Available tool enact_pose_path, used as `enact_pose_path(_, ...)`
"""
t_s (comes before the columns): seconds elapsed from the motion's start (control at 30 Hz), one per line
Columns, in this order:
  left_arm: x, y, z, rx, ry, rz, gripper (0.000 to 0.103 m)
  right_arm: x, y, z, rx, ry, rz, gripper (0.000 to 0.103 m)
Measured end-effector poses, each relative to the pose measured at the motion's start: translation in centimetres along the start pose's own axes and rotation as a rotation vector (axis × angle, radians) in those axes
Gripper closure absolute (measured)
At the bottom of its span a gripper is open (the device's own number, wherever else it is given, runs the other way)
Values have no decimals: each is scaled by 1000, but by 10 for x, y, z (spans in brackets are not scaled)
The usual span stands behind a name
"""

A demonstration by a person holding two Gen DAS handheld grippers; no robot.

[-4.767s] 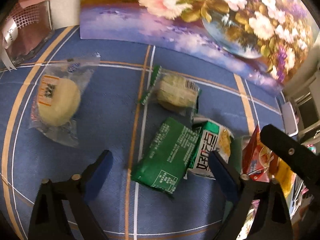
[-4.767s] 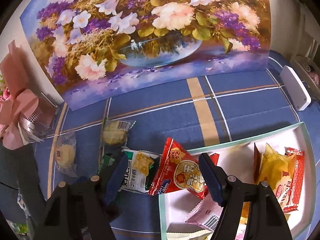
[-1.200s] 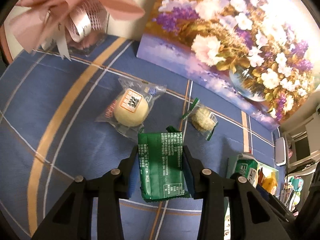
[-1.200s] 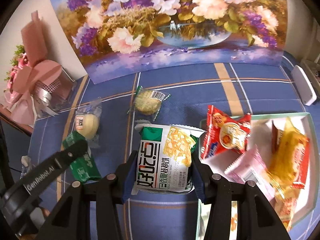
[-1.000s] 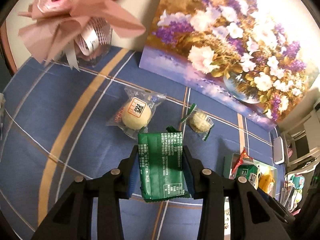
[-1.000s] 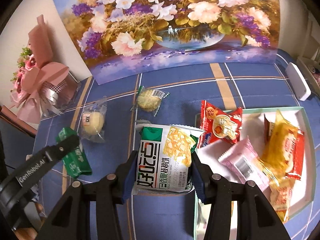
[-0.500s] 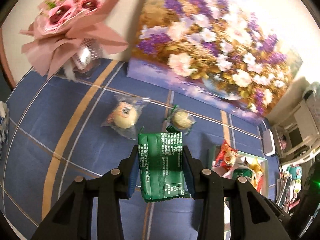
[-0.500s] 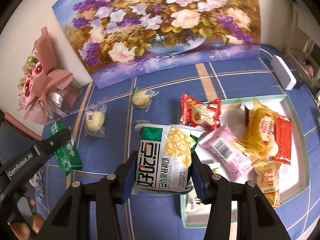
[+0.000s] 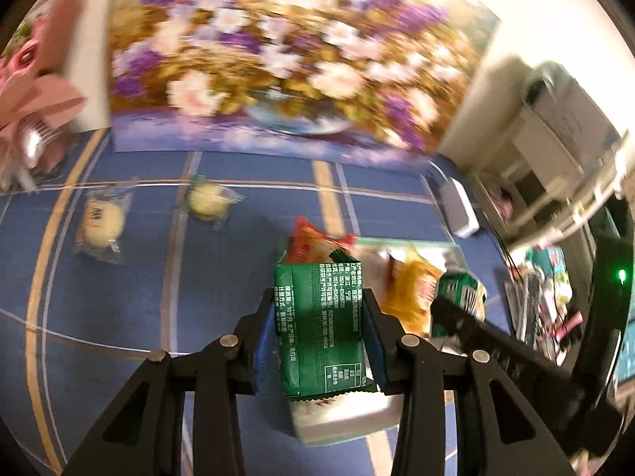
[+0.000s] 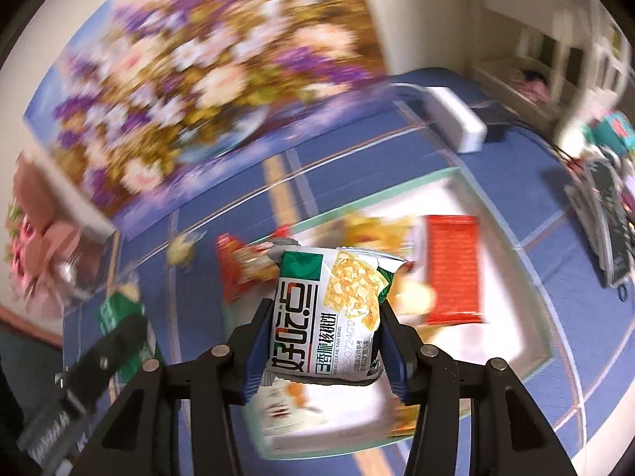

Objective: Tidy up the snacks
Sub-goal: 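Carry both packets into the white tray and open both tools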

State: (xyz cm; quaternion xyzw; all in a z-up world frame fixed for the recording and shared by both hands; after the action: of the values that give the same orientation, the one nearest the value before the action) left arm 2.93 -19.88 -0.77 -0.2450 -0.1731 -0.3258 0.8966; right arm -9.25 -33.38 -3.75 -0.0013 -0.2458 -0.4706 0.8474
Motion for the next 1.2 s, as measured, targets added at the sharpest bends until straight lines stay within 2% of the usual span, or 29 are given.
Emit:
enact_pose_path(0.2, -15, -33, -20, -5, 53, -76, 62, 10, -58, 3, -71, 1, -87, 51)
enact_pose_path(0.4, -32, -48, -40, 24, 103, -118, 62, 6, -87, -10, -118, 45, -122, 51)
enact_pose_path(0.77, -59, -53, -81, 71, 209, -158, 61, -13, -94, -39, -171, 146, -85, 51)
enact_pose_path(1.2, -78, -47, -102, 52, 279, -114, 61, -23, -97, -51, -187, 200, -66, 50)
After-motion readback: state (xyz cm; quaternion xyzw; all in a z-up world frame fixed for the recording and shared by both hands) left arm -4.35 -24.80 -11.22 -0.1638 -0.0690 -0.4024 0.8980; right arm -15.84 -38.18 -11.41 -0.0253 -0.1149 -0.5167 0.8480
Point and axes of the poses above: each gripper's, at about its wrist camera, not at the fingertips, and z roughly against the way its jaws point, y to its left, x to its top, the point moved 7 cm from there along -z, roughly the way its jaws point, and after that the axes turned 3 degrees about y, right-handed, at the moved point
